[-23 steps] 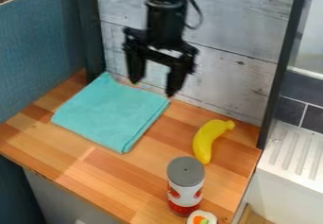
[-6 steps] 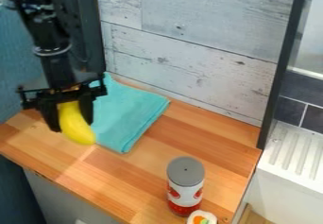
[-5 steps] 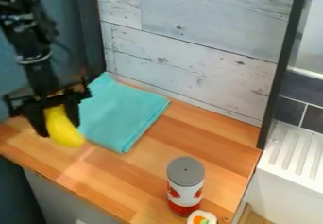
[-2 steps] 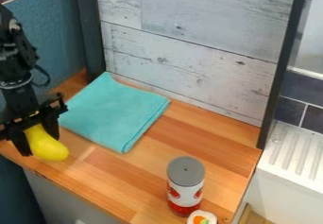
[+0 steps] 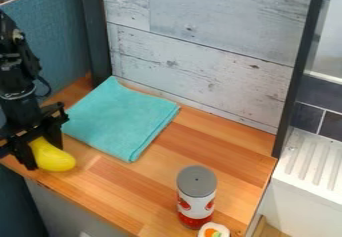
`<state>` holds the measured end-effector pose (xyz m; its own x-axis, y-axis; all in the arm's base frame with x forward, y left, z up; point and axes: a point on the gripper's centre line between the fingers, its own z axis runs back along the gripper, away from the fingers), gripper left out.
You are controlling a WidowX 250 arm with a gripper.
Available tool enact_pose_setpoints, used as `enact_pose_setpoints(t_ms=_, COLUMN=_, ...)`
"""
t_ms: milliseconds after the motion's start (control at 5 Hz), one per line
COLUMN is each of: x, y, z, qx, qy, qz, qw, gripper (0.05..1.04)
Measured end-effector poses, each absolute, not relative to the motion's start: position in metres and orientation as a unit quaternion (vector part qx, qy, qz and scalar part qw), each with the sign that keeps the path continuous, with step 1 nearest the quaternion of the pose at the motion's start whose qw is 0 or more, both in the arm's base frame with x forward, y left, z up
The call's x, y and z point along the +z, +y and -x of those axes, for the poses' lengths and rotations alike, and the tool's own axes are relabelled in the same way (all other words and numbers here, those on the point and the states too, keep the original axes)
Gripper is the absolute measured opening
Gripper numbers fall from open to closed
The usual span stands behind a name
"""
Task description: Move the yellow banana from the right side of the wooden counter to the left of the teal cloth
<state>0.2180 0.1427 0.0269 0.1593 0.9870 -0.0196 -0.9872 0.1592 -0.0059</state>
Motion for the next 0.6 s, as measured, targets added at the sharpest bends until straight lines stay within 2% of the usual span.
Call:
enact_pose_setpoints(t_ms=200, x=0.0195, y=0.1425, z=-0.2109, qx=0.661, qy=0.035, qz=0.007, qw=0.749, gripper=0.617)
enact_pose_setpoints(t_ms=600, x=0.0098, y=0.1477, z=-0.2150, qx=0.667, qy=0.037, qz=0.020, qw=0.744, gripper=0.615)
